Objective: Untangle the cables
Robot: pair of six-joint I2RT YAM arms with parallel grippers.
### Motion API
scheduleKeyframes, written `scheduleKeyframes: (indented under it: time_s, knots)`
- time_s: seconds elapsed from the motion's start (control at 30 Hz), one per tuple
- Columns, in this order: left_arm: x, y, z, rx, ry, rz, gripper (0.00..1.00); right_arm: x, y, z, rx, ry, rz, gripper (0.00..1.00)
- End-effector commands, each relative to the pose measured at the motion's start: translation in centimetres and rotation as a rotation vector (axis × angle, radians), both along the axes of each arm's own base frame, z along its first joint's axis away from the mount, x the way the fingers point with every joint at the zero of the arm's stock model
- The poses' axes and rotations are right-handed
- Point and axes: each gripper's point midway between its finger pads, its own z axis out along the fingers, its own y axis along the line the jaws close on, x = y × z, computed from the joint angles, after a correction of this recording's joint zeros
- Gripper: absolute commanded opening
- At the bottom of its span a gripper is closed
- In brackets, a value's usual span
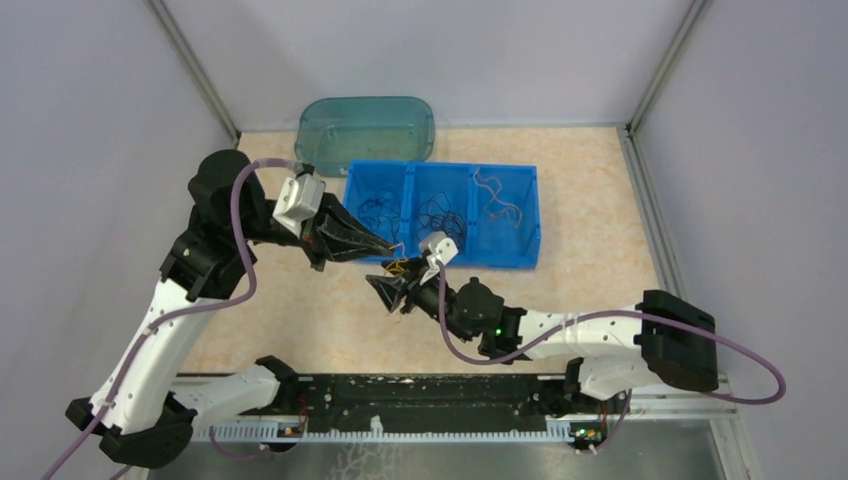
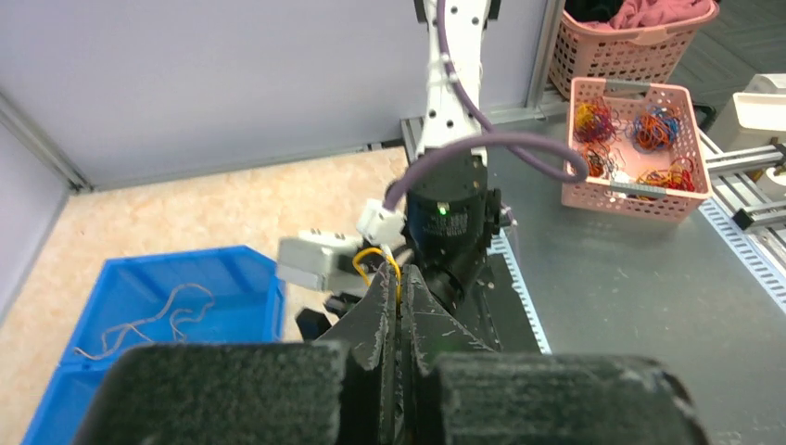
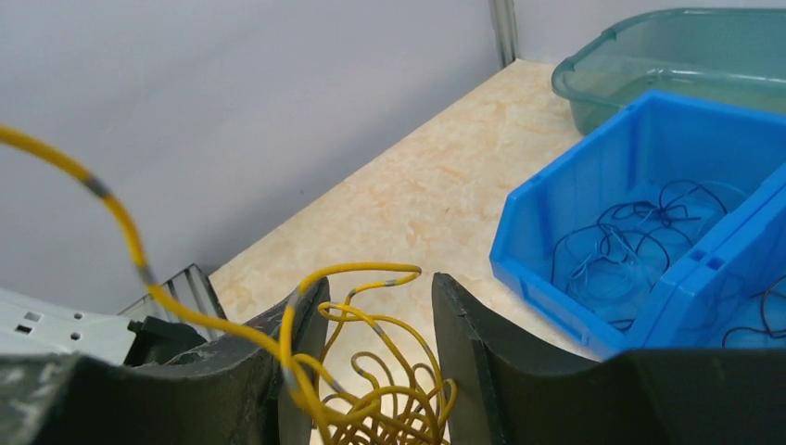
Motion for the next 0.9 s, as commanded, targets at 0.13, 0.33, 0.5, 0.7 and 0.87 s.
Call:
scheduleKeyframes:
  time_s: [0.13, 0.33, 0.5, 0.7, 0.87]
  knots:
    - [-0.3, 0.1, 7.3, -0.156, -0.169, 0.023, 0.0, -0.7, -2.0, -2.9, 0.04, 0.095, 0.002, 0.41]
    - [0.3, 0.7, 12.2, -0.243, -0.307, 0.099, 0.0, -1.0, -3.3, -6.3, 0.016, 0.168, -0.012, 0.39]
    - [0.5, 1.0, 13.1, -0.25, -0.349, 0.13, 0.0, -1.4, -4.2, -7.9, -0.009, 0.202, -0.01, 0.4]
    - [0.6, 0.9, 8.1, -0.147, -0.3, 0.117, 0.0, -2.8, -7.5, -0.9, 0.047, 0.104, 0.035, 0.74]
    - [0.2, 0.9, 3.5, -0.064, -0.216, 0.075, 0.0, -5.4, -9.8, 6.4, 0.11, -0.034, 0.154, 0.81]
